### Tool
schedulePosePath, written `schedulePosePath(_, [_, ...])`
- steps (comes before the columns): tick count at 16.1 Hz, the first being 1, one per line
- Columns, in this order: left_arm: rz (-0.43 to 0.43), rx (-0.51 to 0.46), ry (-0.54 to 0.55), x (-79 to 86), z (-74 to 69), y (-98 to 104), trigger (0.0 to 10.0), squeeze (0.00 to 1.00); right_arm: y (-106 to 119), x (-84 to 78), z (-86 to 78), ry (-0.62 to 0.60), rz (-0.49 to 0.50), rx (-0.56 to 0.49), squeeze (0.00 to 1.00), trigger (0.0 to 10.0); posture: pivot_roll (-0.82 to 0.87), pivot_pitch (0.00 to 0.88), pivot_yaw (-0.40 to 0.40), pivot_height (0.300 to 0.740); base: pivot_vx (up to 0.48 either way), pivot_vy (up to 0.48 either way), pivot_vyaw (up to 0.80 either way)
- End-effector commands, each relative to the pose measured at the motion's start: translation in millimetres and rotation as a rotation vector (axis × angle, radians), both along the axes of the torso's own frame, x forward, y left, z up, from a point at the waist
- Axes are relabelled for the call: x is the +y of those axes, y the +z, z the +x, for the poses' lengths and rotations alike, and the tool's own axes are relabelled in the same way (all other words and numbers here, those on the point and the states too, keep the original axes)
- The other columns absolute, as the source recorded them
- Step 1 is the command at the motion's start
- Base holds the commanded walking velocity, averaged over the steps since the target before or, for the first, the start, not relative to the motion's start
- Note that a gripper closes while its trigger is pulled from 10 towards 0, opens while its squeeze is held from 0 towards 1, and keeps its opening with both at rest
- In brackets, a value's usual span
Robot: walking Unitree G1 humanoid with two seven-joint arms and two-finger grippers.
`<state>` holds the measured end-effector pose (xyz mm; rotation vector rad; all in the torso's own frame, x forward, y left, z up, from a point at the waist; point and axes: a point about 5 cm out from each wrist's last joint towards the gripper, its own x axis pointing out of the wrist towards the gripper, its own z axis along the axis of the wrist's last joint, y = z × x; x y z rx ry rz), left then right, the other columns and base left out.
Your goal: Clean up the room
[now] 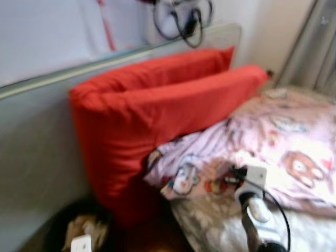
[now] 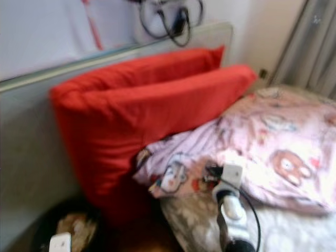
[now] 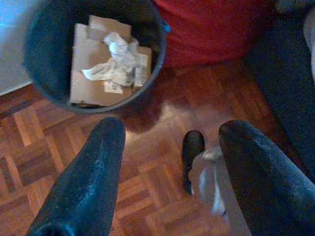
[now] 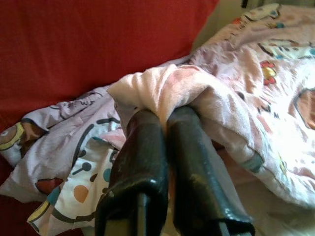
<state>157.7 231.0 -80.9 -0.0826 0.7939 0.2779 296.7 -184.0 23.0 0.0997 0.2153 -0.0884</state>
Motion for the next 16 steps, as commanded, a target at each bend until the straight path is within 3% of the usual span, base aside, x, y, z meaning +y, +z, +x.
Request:
schedulePosePath(1, [0.002,0.042,-0.01,-1.2,-11.5,-5,10.0,0.0,2,0.1,0.1,-0.003,-0.012,-0.017,0.0,10.0,0.08,0.0,0.015,0.74,-0.24,0.0,0.0])
schedulePosePath(7, [0.003,0.041,-0.011,-1.2,-11.9,-5,10.0,0.0,10,-14.2,2.3,-0.106,-0.052,-0.06,0.0,10.0,0.08,0.0,0.016,0.74,-0.202,0.0,0.0])
schedulePosePath(16, [0.006,0.036,-0.01,0.1,-11.9,-5,10.0,0.0,15,-11.0,3.7,-0.087,-0.07,-0.1,0.0,10.0,0.08,0.0,0.014,0.74,-0.215,0.0,0.0])
